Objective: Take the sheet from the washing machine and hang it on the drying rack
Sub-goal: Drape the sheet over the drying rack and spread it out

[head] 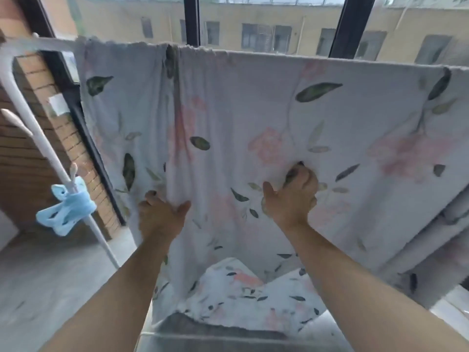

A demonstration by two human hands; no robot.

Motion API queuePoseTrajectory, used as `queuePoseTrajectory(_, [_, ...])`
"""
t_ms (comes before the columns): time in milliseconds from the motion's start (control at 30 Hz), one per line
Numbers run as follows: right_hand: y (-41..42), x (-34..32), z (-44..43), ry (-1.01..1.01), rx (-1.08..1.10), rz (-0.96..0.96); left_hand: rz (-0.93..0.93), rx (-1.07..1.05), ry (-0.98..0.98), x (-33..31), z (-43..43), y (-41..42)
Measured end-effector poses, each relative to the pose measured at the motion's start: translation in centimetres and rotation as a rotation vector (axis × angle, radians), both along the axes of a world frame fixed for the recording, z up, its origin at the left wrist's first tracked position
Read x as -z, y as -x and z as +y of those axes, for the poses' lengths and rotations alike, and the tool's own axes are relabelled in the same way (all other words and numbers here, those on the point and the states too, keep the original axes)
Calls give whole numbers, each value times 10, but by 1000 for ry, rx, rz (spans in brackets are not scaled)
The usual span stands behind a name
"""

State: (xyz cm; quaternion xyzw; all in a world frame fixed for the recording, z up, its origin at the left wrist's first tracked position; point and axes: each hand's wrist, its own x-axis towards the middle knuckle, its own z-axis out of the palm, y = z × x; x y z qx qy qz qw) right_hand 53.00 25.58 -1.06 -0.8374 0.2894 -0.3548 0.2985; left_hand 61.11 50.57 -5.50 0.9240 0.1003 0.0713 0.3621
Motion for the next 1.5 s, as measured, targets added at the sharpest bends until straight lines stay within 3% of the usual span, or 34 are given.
queuePoseTrajectory(67, [8,30,-8,-351,106,153,150,48,-103,14,6,2])
queuePoseTrajectory(133, [18,59,-14,-576,133,306,215,129,-183,27,6,4])
queuePoseTrajectory(267, [19,111,-11,-693,107,581,284,202,-279,57,-4,1])
queuePoseTrajectory(400, [-9,138,-11,-606,96,705,259,227,-390,83,-11,-4])
queuePoseTrajectory(500, [-19,156,-20,-533,164,676,236,245,-504,96,-11,-4])
queuePoseTrajectory(700, [-12,176,-33,-121,121,611,168,265,-646,114,5,-15])
queuePoseTrajectory(1033, [-3,223,-37,-113,100,607,143,243,-638,150,13,-37])
queuePoseTrajectory(1200, [-12,253,-36,-378,74,935,159,241,-613,178,14,-41])
queuePoseTrajectory(1267, [-17,268,-35,-400,99,970,160,241,-613,191,16,-41])
queuePoseTrajectory(1367, [-24,288,-34,-318,135,911,179,234,-654,208,23,-43])
queuePoseTrajectory(1500, [-28,301,-43,-35,110,864,194,210,-688,215,31,-49])
